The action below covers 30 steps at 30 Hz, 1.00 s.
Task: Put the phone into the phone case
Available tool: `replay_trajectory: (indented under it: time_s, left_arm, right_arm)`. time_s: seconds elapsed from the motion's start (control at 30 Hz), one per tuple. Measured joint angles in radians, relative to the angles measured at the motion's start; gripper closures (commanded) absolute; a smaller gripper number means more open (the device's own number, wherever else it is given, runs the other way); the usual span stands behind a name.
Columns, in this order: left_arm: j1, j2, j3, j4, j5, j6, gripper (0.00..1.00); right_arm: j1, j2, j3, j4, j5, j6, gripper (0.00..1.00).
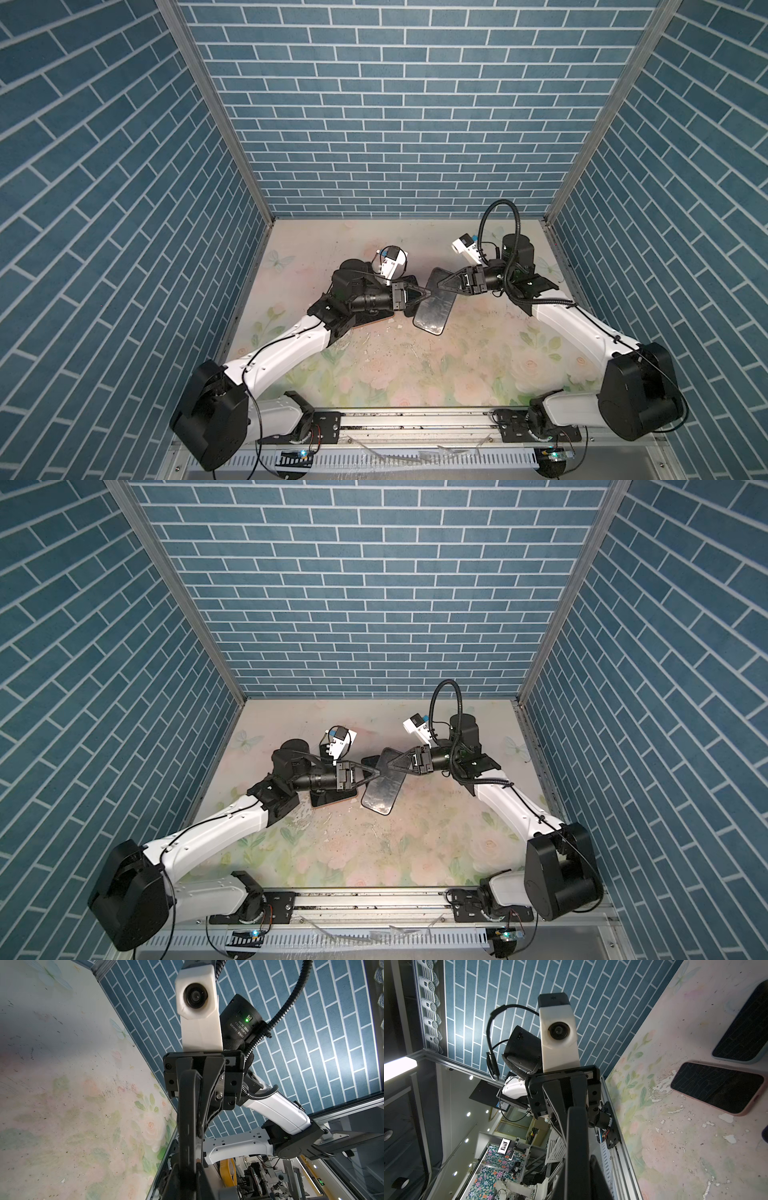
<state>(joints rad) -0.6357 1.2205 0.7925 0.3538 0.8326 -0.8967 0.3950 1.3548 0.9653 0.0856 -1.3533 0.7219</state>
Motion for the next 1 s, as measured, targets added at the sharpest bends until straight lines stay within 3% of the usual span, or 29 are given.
replay_trajectory:
  time_s: [0.1,0.2,0.37,0.63,0.83,1.0]
  left_arm:
    - [-0.007,-0.05,0.001,-0.111,-0.074,0.075,0.54]
    - [0.003,-0.117,0.001,-0.251,-0.187,0.136,0.36]
    - [0.018,-0.267,0.001,-0.462,-0.439,0.21,0.18]
    - [0.047,-0.461,-0.033,-0.623,-0.766,0.225,0.08]
    - [0.049,-0.492,-0.048,-0.683,-0.848,0.22,0.08]
    - [0.049,-0.52,-0.064,-0.701,-0.86,0.213,0.07]
  right_arm:
    - [0.018,-0.025,0.034,-0.164,0.08,-0.1,1.0]
    - [0.01,-0.061,0.015,-0.235,0.2,-0.12,1.0]
    - [0.046,-0.152,-0.143,-0.206,0.429,-0.045,1.0]
    - [0.234,-0.211,-0.454,0.048,0.829,0.247,1.0]
    - [0.315,-0.208,-0.57,0.195,1.131,0.408,1.0]
    - [0.377,-0.165,-0.571,0.296,1.282,0.485,1.0]
